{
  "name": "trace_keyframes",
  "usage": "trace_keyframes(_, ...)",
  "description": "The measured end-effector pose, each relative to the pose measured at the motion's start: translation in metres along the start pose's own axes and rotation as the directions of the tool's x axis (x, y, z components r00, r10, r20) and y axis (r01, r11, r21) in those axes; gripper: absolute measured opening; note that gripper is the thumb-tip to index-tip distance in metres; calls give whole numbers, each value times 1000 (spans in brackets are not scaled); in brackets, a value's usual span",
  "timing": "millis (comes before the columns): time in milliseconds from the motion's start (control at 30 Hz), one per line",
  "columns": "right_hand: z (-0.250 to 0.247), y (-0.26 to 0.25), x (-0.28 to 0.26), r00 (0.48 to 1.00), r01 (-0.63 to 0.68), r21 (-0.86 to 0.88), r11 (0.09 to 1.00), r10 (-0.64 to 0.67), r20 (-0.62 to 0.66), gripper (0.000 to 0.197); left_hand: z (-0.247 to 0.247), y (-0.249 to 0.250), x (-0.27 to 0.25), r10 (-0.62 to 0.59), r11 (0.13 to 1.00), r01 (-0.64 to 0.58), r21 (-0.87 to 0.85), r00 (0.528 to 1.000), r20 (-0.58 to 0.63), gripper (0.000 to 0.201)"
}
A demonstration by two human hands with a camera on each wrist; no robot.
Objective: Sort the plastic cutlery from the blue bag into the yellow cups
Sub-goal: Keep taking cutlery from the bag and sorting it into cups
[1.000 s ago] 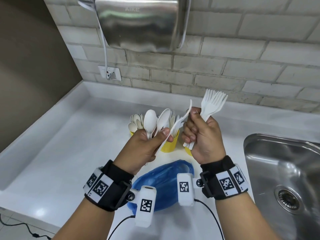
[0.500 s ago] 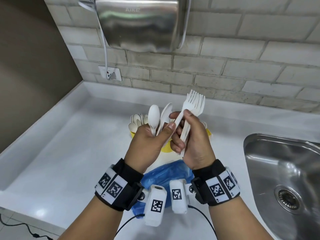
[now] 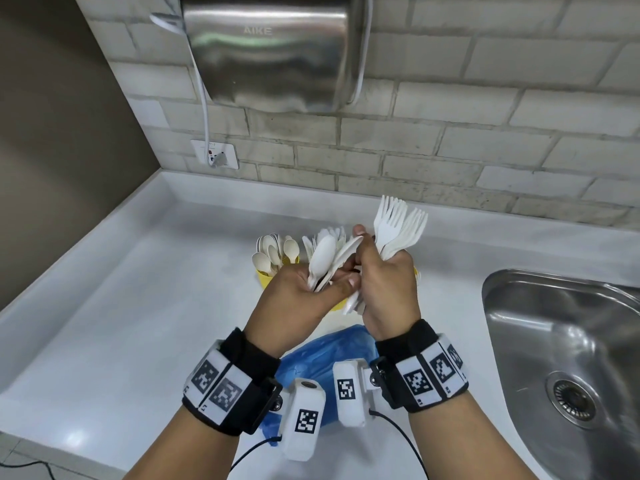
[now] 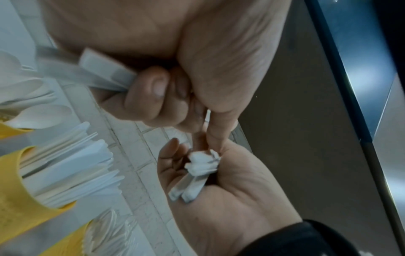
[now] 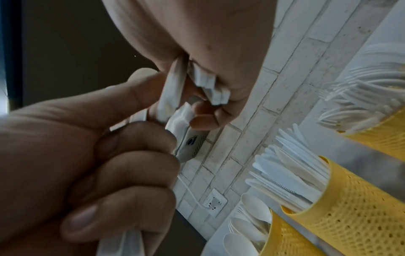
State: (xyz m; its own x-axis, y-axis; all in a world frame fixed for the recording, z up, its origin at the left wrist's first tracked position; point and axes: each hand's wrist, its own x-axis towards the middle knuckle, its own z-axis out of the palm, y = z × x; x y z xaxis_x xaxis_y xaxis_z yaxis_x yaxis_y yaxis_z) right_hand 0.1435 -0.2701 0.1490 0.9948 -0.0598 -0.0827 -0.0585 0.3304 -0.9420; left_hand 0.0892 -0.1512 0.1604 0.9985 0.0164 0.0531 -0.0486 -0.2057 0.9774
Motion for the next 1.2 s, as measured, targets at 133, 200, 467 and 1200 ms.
trace_keyframes(133,2,-5,-1,998,-55,59,997,55,-5,44,0,-5,2,20,1000,-20,15,1000,0,12)
trace_keyframes(200,3,-6,-2,999,-49,67,997,49,13,44,0,-8,5,4,1000,-4,0,1000,14,23)
trace_keyframes(467,3,-6,-3,995,5,84,996,-13,95,43,4,-12,6,18,996,-9,-89,995,99,16)
trace_keyframes(1200,-12,-28,9,930,331,-361,872,-235,284,19,-9,-3,10,-53,965,79,-252,993,110,41)
